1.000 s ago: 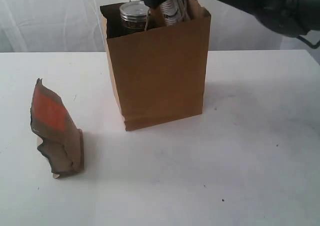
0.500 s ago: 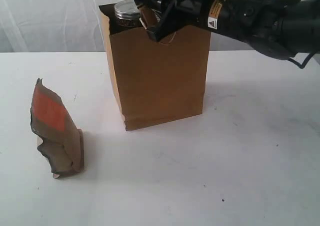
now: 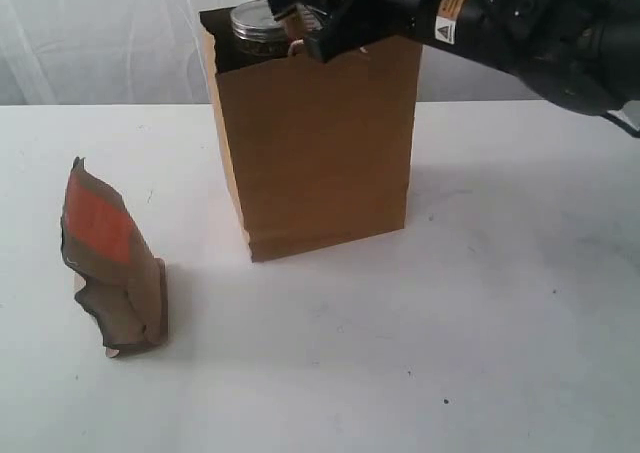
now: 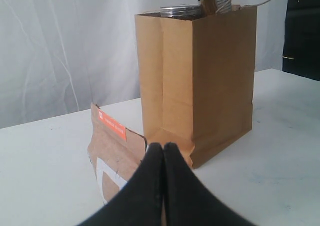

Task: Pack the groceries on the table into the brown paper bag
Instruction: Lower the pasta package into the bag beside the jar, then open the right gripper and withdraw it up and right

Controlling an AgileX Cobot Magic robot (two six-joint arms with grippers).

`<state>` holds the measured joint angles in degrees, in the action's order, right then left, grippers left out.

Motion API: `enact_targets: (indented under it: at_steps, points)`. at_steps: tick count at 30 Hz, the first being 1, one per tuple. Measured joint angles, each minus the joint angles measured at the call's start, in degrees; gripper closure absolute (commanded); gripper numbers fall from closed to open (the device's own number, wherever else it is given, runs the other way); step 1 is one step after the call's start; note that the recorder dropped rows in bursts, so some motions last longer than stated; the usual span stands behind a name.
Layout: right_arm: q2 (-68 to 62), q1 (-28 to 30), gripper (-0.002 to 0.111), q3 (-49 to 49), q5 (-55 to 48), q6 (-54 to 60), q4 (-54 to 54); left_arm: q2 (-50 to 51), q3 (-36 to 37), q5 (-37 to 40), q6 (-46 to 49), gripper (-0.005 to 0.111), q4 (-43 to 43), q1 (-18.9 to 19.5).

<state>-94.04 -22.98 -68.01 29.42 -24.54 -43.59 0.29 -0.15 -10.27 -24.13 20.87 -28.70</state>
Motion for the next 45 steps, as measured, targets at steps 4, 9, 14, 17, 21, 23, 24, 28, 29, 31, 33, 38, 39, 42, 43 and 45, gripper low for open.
enact_targets:
  at_steps: [4, 9, 14, 17, 21, 23, 24, 28, 29, 31, 33, 38, 39, 42, 43, 45]
  points:
    - [2.10, 0.00, 0.045, 1.17, 0.20, -0.95, 0.00, 0.00, 0.00, 0.00, 0.00, 0.107, 0.00, 0.00]
    - [4.20, 0.00, 0.045, 1.92, -0.22, -1.42, 0.00, 0.00, 0.00, 0.00, 0.00, 0.107, 0.00, 0.00]
    - [5.10, 0.00, 0.045, 2.45, -0.61, -1.42, 0.00, 0.00, 0.00, 0.00, 0.00, 0.107, 0.00, 0.00]
    - [5.44, 0.00, 0.045, 2.45, -0.68, -1.42, 0.00, 0.00, 0.00, 0.00, 0.00, 0.107, 0.00, 0.00]
    - [5.54, 0.00, 0.046, 2.45, -1.41, -1.42, 0.00, 0.00, 0.00, 0.00, 0.00, 0.107, 0.00, 0.00]
    - [5.54, 0.00, 0.046, 2.45, -1.83, -1.42, 0.00, 0.00, 0.00, 0.00, 0.00, 0.107, 0.00, 0.00]
    - [5.54, 0.00, 0.046, 2.45, -1.96, -1.42, 0.00, 0.00, 0.00, 0.00, 0.00, 0.107, 0.00, 0.00]
    - [5.54, 0.00, 0.046, 2.45, -1.96, -1.81, 0.00, 0.00, 0.00, 0.00, 0.00, 0.107, 0.00, 0.00]
    - [5.54, 0.00, 0.046, 2.45, -1.96, -2.28, 0.00, 0.00, 0.00, 0.00, 0.00, 0.107, 0.00, 0.00]
    - [5.67, 0.00, 0.046, 2.45, -2.09, -3.28, 0.13, 0.00, 0.00, 0.00, 0.00, 0.107, 0.00, 0.00]
    - [6.16, 0.00, 0.046, 3.05, -2.84, -3.90, 1.46, 0.00, 0.00, 0.00, 0.00, 0.107, 0.00, 0.00]
    - [10.07, 0.00, 0.046, 6.56, -7.66, -4.43, 4.36, 0.00, 0.00, 0.00, 0.00, 0.107, 0.00, 0.00]
    - [11.29, 0.00, 0.046, 7.32, -8.47, -4.43, 4.66, 0.00, 0.00, 0.00, 0.00, 0.107, 0.00, 0.00]
    - [15.39, 0.00, 0.046, 9.87, -10.88, -4.43, 5.03, 0.00, 0.00, 0.00, 0.00, 0.107, 0.00, 0.00]
    - [16.72, 0.00, 0.046, 10.53, -11.76, -4.43, 5.16, 0.00, 0.00, 0.00, 0.00, 0.107, 0.00, 0.00]
    - [20.06, 0.00, 0.046, 11.31, -13.49, -4.43, 5.50, 0.00, 0.00, 0.00, 0.00, 0.107, 0.00, 0.00]
